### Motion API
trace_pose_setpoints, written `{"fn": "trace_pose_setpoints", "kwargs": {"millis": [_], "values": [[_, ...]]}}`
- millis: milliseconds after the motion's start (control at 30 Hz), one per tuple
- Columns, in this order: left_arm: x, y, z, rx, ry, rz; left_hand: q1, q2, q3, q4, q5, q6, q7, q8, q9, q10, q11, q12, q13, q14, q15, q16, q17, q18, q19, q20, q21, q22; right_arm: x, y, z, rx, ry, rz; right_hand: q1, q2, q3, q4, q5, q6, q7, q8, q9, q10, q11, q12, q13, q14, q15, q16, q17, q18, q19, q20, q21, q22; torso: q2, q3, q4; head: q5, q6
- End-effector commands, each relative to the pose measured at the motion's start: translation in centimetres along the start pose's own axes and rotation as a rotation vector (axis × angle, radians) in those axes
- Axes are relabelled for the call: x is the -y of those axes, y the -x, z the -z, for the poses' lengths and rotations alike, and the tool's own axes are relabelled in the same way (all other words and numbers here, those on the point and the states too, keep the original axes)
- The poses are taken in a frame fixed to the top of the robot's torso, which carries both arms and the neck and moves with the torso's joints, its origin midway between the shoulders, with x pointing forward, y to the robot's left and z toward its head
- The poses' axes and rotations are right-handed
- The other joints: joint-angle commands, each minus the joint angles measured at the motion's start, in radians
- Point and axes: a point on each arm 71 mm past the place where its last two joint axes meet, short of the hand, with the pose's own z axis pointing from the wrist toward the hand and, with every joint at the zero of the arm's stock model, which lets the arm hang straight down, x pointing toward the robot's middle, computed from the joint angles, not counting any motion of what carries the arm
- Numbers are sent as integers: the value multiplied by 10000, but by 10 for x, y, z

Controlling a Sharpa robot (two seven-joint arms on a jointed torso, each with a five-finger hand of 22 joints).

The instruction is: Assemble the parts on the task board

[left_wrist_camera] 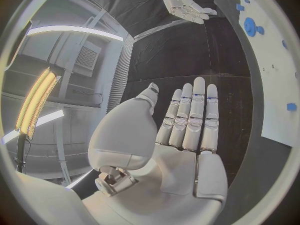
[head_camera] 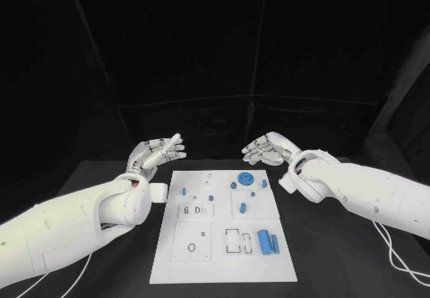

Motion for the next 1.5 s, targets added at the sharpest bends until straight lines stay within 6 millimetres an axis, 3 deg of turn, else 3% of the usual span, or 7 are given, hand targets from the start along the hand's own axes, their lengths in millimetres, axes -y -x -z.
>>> {"fn": "trace_pose_setpoints", "kwargs": {"millis": [33, 233, 467, 767, 1100, 1333, 1500], "values": [[6, -8, 6, -990, 6, -176, 218, -32, -58, -249, 30, 144, -28, -188, -36, 183, -44, -248, -42, 355, -79, -78, 183, 137, 252, -74, 70, -10, -7, -2, -4, -836, -196, 2418, 361, -300, 221, -38, 17, 780, -226, -43, -12, 1136, -382, -221, 23, 2160, -634, 767, 622, 182, 1405, -712, 1513, 751, 324, -76, 131, -35, 39], [13, -13, 19, -1571, 126, -114, 356, -80, -114, -513, 25, 164, -22, -430, -44, 205, -41, -558, -97, 632, -125, -132, 410, 140, 497, -137, 99, -19, -19, -5, -9, -1327, -551, 4732, 94, -508, 178, 13, -81, 905, -336, -242, -18, 1165, -532, -462, 30, 2998, -803, 2113, 1596, 174, 1900, -1034, 2742, 1460, 610, -122, 264, -155, 15], [17, -22, 27, -2048, 162, 85, 351, -35, -136, -589, 24, 127, 5, -568, -46, 134, -8, -739, -137, 622, -106, -255, 490, 135, 564, -133, 79, -40, -31, -17, -13, -1887, -457, 6207, -164, -727, 190, 31, -124, 727, -372, -452, -30, 769, -449, -624, 4, 2882, -768, 2664, 2128, 155, 2108, -1027, 3460, 1876, 854, -108, 370, -227, 23], [20, -31, 32, -2339, 192, 230, 334, -6, -156, -627, 21, 109, 28, -646, -46, 101, 10, -837, -156, 663, -103, -298, 553, 136, 641, -138, 93, -41, -38, -22, -19, -2434, -809, 7182, -344, -910, 152, 113, -153, 287, -459, -494, -29, 147, -450, -554, 18, 2655, -770, 2949, 2577, 176, 2172, -990, 4265, 2363, 1123, -115, 368, -280, 62], [21, -31, 34, -2405, 257, 251, 288, -6, -209, -659, 21, 85, 56, -730, -44, 69, 40, -933, -170, 596, -72, -405, 597, 123, 649, -124, 70, -58, -38, -25, -23, -2748, -1154, 7535, -327, -904, 141, 179, -154, 191, -499, -473, -15, -51, -448, -495, 19, 2550, -787, 3050, 2793, 175, 2129, -972, 4732, 2657, 1238, -134, 406, -327, 0], [21, -31, 34, -2448, 320, 256, 259, 0, -230, -656, 20, 83, 69, -751, -43, 63, 49, -958, -173, 588, -65, -431, 611, 123, 645, -120, 60, -65, -40, -27, -25, -2804, -1155, 7578, -301, -797, 215, 227, -145, 212, -502, -457, -8, -31, -458, -418, 29, 2503, -794, 3087, 2892, 180, 2089, -960, 4970, 2808, 1297, -132, 386, -260, 25], [22, -30, 33, -2426, 338, 234, 242, 11, -239, -651, 20, 81, 77, -764, -43, 60, 55, -971, -174, 590, -63, -441, 621, 123, 646, -118, 56, -68, -40, -30, -26, -2939, -1186, 7567, -373, -545, 498, 380, -406, 291, -493, -455, -8, 262, -522, -244, 27, 2434, -848, 3133, 3040, 83, 2243, -938, 5786, 3709, 1309, -130, 401, -248, 9]]}}
